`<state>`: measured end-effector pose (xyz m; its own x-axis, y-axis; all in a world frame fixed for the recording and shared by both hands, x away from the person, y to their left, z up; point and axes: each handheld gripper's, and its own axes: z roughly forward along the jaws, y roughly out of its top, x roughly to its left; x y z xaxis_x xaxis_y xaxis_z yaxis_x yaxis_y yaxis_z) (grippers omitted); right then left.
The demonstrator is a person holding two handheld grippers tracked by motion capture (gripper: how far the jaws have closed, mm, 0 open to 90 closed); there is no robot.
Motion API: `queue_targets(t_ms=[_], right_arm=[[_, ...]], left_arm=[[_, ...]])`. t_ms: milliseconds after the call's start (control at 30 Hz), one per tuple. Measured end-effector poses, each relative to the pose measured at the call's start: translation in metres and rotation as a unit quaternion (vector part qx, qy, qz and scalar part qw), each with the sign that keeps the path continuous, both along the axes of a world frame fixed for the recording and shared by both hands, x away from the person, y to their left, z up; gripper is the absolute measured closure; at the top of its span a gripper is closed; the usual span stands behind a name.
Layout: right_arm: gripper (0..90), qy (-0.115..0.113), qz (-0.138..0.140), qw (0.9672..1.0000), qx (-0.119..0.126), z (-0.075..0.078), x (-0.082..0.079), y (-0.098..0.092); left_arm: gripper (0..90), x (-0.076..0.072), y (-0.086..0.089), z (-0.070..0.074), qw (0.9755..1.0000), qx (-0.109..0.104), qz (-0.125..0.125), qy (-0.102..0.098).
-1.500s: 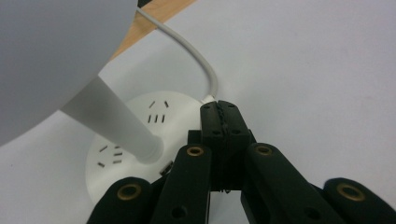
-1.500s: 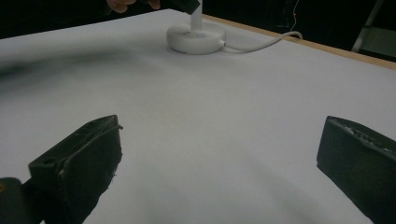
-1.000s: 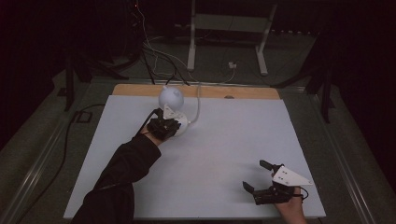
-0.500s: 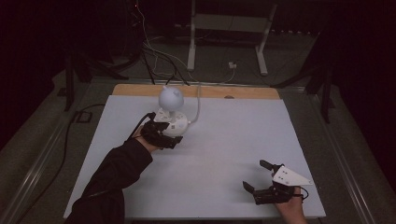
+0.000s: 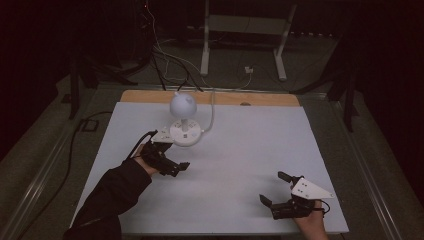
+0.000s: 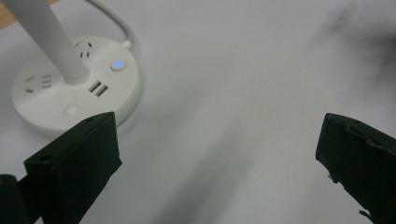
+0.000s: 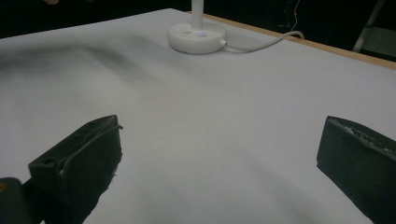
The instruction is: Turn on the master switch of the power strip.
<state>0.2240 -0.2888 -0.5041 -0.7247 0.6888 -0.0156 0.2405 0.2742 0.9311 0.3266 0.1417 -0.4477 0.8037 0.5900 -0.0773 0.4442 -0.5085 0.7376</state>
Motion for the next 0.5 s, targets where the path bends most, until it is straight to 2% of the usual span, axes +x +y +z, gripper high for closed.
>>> queue_targets(t_ms=[500], right_arm=[[0.0,0.002,0.0,1.0,-0.002,0.0,0.0,0.001]], left_arm=[[0.2,-0.027,0.031,-0.022,0.9999,0.004,0.002,0.014]])
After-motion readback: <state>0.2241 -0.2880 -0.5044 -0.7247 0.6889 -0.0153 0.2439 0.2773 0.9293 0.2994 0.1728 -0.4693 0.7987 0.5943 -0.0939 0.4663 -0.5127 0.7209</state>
